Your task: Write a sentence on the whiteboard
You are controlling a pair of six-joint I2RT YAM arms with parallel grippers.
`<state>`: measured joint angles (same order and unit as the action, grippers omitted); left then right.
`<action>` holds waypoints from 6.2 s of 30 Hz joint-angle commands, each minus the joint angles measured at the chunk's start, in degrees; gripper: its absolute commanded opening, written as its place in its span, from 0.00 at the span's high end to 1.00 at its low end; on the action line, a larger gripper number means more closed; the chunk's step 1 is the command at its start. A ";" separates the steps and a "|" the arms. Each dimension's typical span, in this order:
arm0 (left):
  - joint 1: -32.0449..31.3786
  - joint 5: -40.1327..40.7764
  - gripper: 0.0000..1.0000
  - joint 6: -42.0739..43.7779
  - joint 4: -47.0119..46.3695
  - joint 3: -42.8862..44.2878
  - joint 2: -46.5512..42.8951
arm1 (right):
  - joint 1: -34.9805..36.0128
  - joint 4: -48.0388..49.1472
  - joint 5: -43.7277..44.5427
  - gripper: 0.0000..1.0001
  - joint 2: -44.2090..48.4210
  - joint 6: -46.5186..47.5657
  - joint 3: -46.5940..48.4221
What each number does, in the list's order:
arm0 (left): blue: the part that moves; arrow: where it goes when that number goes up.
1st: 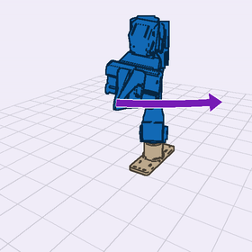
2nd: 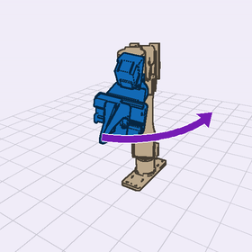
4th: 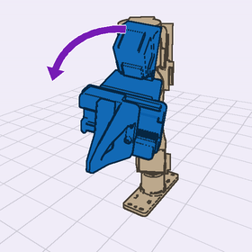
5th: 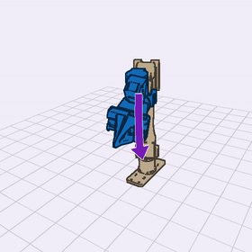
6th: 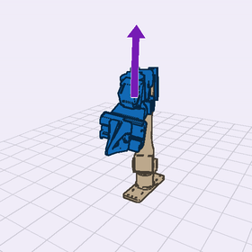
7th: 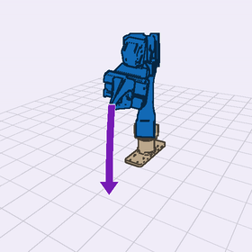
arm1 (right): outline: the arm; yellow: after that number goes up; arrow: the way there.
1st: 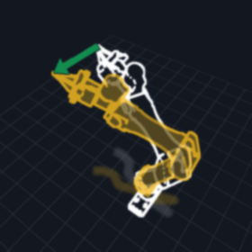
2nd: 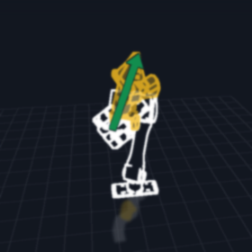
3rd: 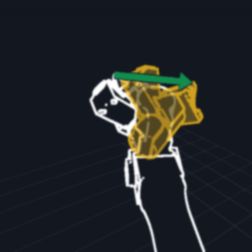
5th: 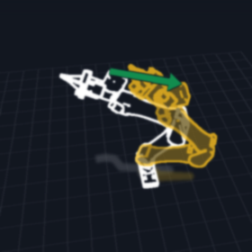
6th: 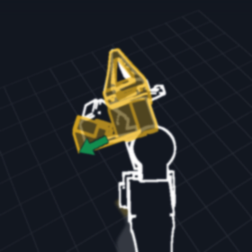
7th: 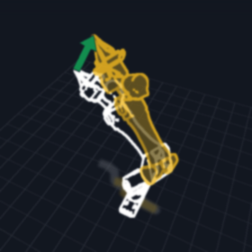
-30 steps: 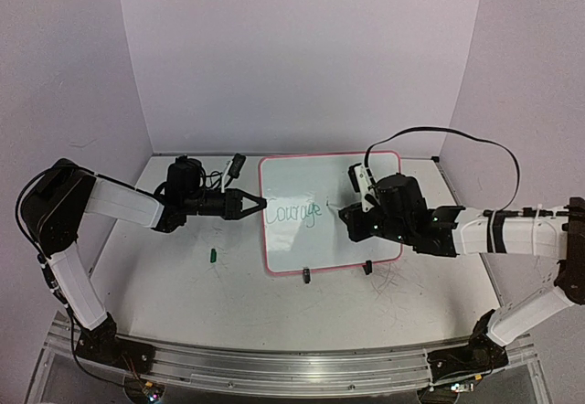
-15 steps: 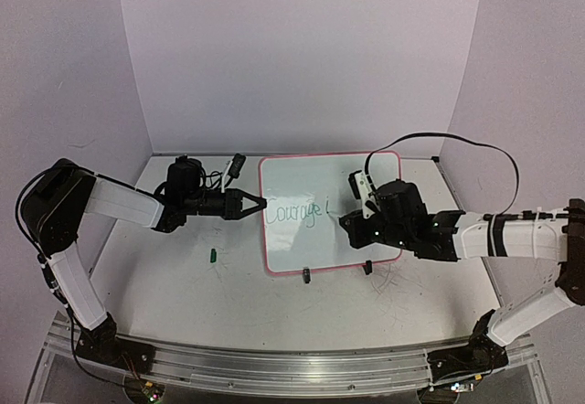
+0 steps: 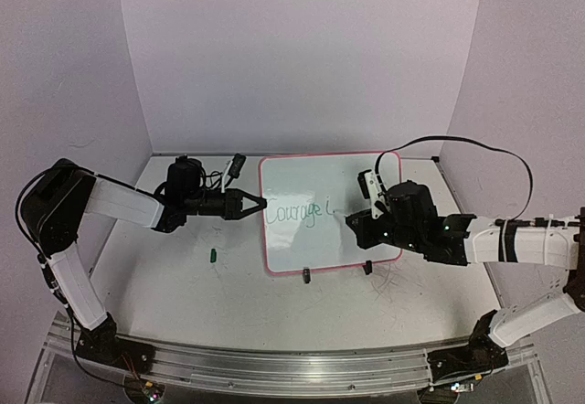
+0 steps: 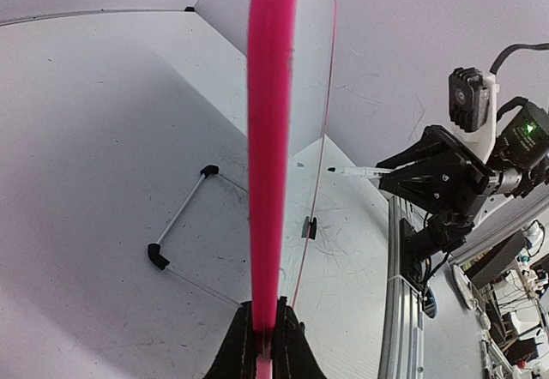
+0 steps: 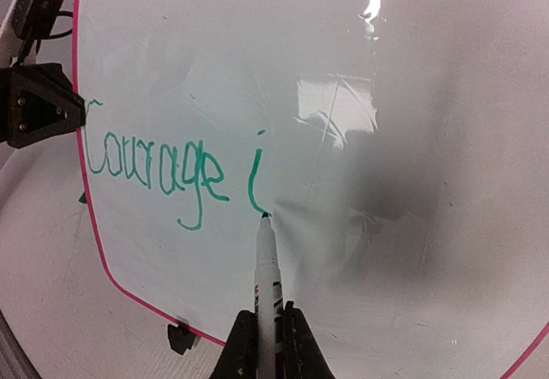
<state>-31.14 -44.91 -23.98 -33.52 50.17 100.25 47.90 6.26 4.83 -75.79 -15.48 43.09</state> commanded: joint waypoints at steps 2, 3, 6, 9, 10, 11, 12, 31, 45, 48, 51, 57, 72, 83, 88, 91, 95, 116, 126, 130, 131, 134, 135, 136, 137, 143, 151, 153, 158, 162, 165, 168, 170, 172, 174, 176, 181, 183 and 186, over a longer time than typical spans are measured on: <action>-0.50 2.25 1.00 0.84 0.28 1.12 0.62 | -0.15 4.28 -1.13 1.00 -1.19 1.35 2.84; -0.50 2.20 1.00 0.79 0.28 1.15 0.56 | -0.16 4.58 -1.05 1.00 -1.66 1.31 3.37; -0.51 2.28 1.00 0.85 0.24 1.06 0.39 | -0.15 4.57 0.45 1.00 -3.42 1.04 4.76; -0.51 2.19 1.00 0.81 0.22 0.94 0.44 | -0.15 4.34 0.64 1.00 -4.27 1.31 5.25; -0.51 2.14 1.00 0.78 0.22 1.01 0.48 | -0.12 4.42 0.48 1.00 -4.23 1.33 5.26; -0.51 2.11 1.00 0.77 0.26 1.06 0.53 | -0.10 4.51 0.39 1.00 -4.17 1.40 5.35; -0.51 2.10 1.00 0.77 0.24 1.07 0.57 | -0.09 4.55 0.37 1.00 -4.09 1.43 5.42; -0.51 1.93 1.00 0.86 0.27 0.98 0.49 | -0.11 1.82 3.92 1.00 -5.88 0.07 6.47; -0.53 2.01 1.00 0.93 0.26 1.04 0.56 | -0.34 -0.68 8.82 1.00 -3.35 -1.78 5.03; -0.53 2.00 1.00 0.94 0.24 1.06 0.56 | -0.35 -0.13 6.54 1.00 -2.55 -0.51 4.78; -0.51 1.95 1.00 0.87 0.25 1.13 0.57 | -0.31 3.78 1.70 1.00 0.83 1.10 2.31; -0.50 2.03 1.00 0.95 0.28 1.04 0.76 | -0.92 4.31 1.32 1.00 3.08 1.23 -0.27; -0.55 1.84 1.00 0.78 0.27 1.13 0.74 | -0.92 4.22 1.27 1.00 -1.45 1.04 2.78; -0.53 1.77 1.00 0.86 0.26 1.17 0.74 | -0.94 4.47 3.72 1.00 -2.39 0.65 3.31; -0.51 1.80 1.00 0.91 0.24 1.16 0.74 | -0.91 4.63 4.36 1.00 -2.35 0.79 3.58; -0.53 1.83 1.00 0.95 0.27 1.24 0.82 | -0.91 4.64 4.71 1.00 -2.58 1.10 3.94; -0.54 1.82 1.00 0.95 0.27 1.23 0.76 | -0.96 4.61 4.72 1.00 -3.28 1.15 4.28; -0.50 1.96 1.00 1.04 0.26 1.07 0.53 | -0.88 2.05 2.87 1.00 -1.31 -0.76 0.62; -0.51 1.93 1.00 0.95 0.24 1.19 0.56 | -0.81 1.15 2.64 1.00 -0.41 -1.10 -0.74; -0.57 1.85 1.00 0.95 0.25 1.24 0.49 | -0.88 0.97 3.37 1.00 -0.26 -1.66 -1.07; -0.53 1.90 1.00 0.91 0.22 1.19 0.49 | -0.91 0.91 3.75 1.00 -0.13 -1.87 -1.13; -0.53 1.88 1.00 0.86 0.26 1.15 0.43 | -0.89 0.89 5.09 1.00 0.22 -2.30 -1.15; -0.54 1.84 1.00 0.86 0.21 1.16 0.39 | -0.92 0.88 5.59 1.00 0.26 -2.36 -1.07; -0.53 1.87 1.00 0.86 0.24 1.11 0.35 | -0.90 0.89 5.96 1.00 0.23 -2.47 -1.00; -0.51 1.91 1.00 0.86 0.27 1.07 0.29 | -0.87 0.89 6.32 1.00 0.21 -2.59 -0.93; -0.57 1.85 1.00 0.86 0.31 1.05 0.16 | -0.96 1.68 7.81 1.00 0.22 -2.80 -0.52; -0.58 1.75 1.00 0.77 0.29 0.98 0.21 | -0.95 3.22 7.76 1.00 -1.89 -2.64 1.26; -0.55 1.69 1.00 0.77 0.30 0.97 0.17 | -0.96 3.46 7.89 1.00 -2.26 -2.54 1.44; -0.51 1.75 1.00 0.84 0.29 0.72 0.10 | -0.96 3.91 8.20 1.00 -2.84 -2.54 2.13; -0.52 1.75 1.00 0.86 0.28 0.72 0.11 | -0.95 4.11 8.38 1.00 -3.23 -2.32 2.64; -0.51 1.80 1.00 0.86 0.31 0.79 0.15 | -0.96 4.13 8.37 1.00 -3.55 -2.11 2.89; -0.52 1.75 1.00 0.93 0.32 0.79 0.12 | -0.93 4.18 8.03 1.00 -3.88 -1.96 3.13; -0.52 1.78 1.00 0.95 0.28 0.78 0.21 | -0.95 4.20 7.64 1.00 -4.17 -1.70 3.31; -0.50 1.79 1.00 0.95 0.29 0.80 0.21 | -0.93 4.20 7.26 1.00 -4.47 -1.45 3.47; -0.50 1.84 1.00 1.01 0.28 0.80 0.21 | -0.96 4.20 6.84 1.00 -4.69 -1.18 3.57; -0.52 1.84 1.00 1.04 0.28 0.80 0.25 | -0.91 4.20 6.59 1.00 -4.85 -1.00 3.77; -0.54 1.91 1.00 1.09 0.23 0.78 0.11 | -0.95 4.02 5.81 1.00 -4.80 -1.19 3.42; -0.53 1.99 1.00 1.13 0.27 0.64 0.04 | -0.96 3.72 5.41 1.00 -4.41 -1.44 2.86; -0.54 2.01 1.00 1.21 0.25 0.54 0.11 | -0.92 3.20 5.00 1.00 -3.47 -1.41 2.21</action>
<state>-31.14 -44.80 -23.99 -33.47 50.17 100.25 47.33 10.29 9.51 -79.40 -16.99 45.21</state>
